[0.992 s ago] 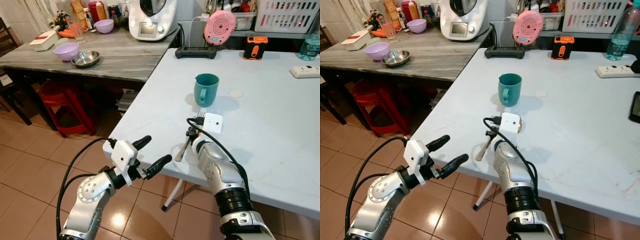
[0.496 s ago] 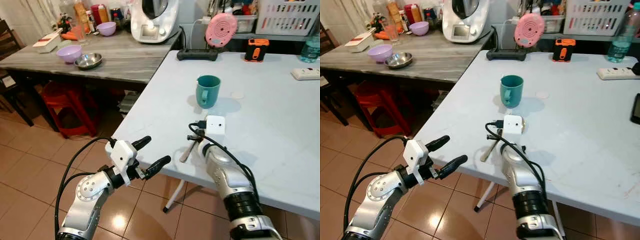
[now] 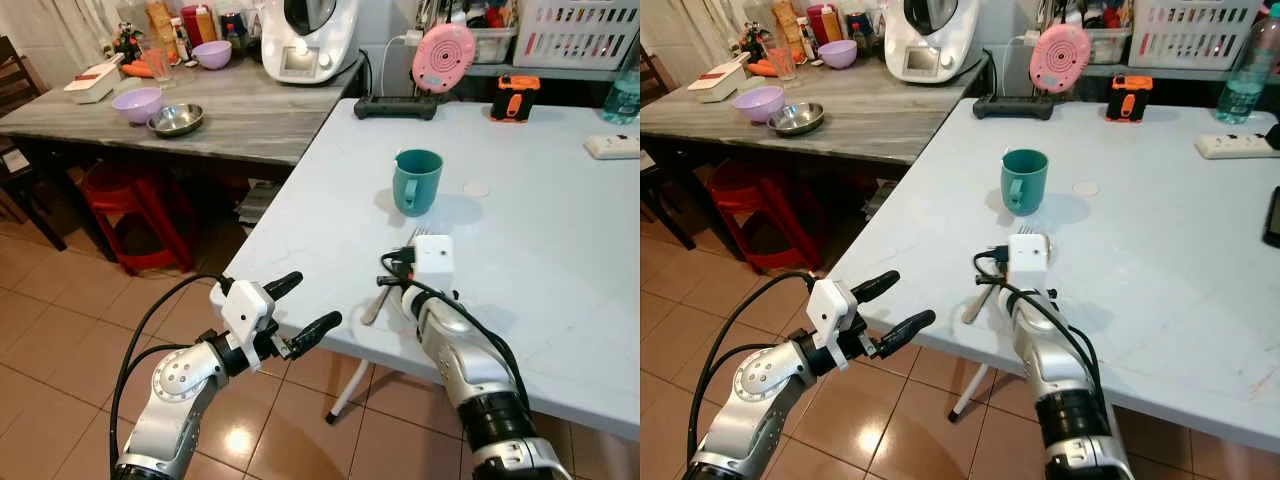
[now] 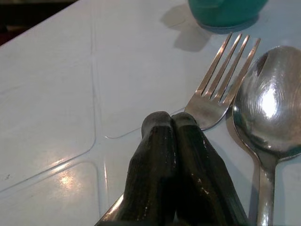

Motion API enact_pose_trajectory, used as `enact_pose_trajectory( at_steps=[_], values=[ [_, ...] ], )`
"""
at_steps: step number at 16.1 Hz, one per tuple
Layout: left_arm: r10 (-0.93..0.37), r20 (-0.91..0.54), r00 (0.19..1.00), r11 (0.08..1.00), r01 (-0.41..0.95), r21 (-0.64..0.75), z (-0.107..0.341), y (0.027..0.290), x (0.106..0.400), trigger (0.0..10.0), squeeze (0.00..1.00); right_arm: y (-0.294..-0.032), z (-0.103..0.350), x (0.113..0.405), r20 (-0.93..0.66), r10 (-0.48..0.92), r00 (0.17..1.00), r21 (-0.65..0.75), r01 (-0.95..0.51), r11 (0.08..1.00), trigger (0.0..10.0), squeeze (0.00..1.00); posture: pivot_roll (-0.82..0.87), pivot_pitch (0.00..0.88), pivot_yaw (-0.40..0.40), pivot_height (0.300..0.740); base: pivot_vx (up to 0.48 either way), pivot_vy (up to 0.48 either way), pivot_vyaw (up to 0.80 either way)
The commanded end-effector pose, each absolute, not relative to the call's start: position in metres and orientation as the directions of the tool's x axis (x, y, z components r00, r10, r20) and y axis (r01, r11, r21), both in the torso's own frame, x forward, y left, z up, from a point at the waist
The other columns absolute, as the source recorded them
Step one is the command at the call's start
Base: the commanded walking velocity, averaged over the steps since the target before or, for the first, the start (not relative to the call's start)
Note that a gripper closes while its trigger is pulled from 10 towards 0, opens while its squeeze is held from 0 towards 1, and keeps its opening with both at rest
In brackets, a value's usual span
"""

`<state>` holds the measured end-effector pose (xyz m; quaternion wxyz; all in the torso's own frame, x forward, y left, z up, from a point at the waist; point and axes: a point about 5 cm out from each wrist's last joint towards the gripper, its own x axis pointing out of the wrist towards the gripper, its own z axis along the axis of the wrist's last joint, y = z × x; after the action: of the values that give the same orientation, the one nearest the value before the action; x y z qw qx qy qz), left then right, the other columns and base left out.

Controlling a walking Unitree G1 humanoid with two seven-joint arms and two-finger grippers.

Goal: Setting the table

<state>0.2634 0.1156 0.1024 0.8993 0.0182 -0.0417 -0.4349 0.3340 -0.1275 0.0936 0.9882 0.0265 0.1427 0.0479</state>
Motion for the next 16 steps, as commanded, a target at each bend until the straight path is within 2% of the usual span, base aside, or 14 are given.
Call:
enact_pose_trajectory(
  at_steps=[1,2,3,7,11,16],
  values=[
    [-0.779,0.064,0.624,0.627,0.774,0.092,0.107,0.121,0.268,10.0,0.0,-0.13,0.086,0.33,-0.309,0.07,0.949,0.049,-0.057,0.997,10.0,0.0,-0.06,0.049,0.126,0.74,0.0,0.0,0.0],
    [-0.778,0.064,0.625,0.628,0.773,0.094,0.107,0.121,0.269,10.0,0.0,-0.129,0.088,0.33,-0.293,0.063,0.954,0.066,-0.046,0.997,10.0,0.08,-0.06,0.047,0.128,0.74,0.0,0.0,0.0],
    [-0.778,0.065,0.625,0.629,0.772,0.095,0.107,0.121,0.27,10.0,0.0,-0.126,0.092,0.331,-0.27,0.063,0.961,0.107,-0.035,0.994,10.0,1.0,-0.06,0.047,0.128,0.74,0.0,0.0,0.0],
    [-0.778,0.068,0.624,0.628,0.772,0.102,0.108,0.12,0.272,10.0,0.0,-0.118,0.113,0.331,-0.159,0.038,0.986,0.098,-0.022,0.995,10.0,1.0,-0.06,0.041,0.131,0.74,0.0,0.0,0.0],
    [-0.784,0.068,0.616,0.62,0.778,0.101,0.108,0.119,0.272,10.0,0.0,-0.11,0.11,0.331,-0.25,0.045,0.967,0.182,0.001,0.983,10.0,1.0,-0.07,0.041,0.133,0.74,0.0,0.0,0.0],
    [-0.792,0.064,0.607,0.61,0.785,0.103,0.107,0.117,0.272,10.0,0.0,-0.098,0.104,0.328,-0.327,0.044,0.944,0.181,0.016,0.983,10.0,1.0,-0.07,0.043,0.129,0.74,0.0,0.0,0.0]
  ],
)
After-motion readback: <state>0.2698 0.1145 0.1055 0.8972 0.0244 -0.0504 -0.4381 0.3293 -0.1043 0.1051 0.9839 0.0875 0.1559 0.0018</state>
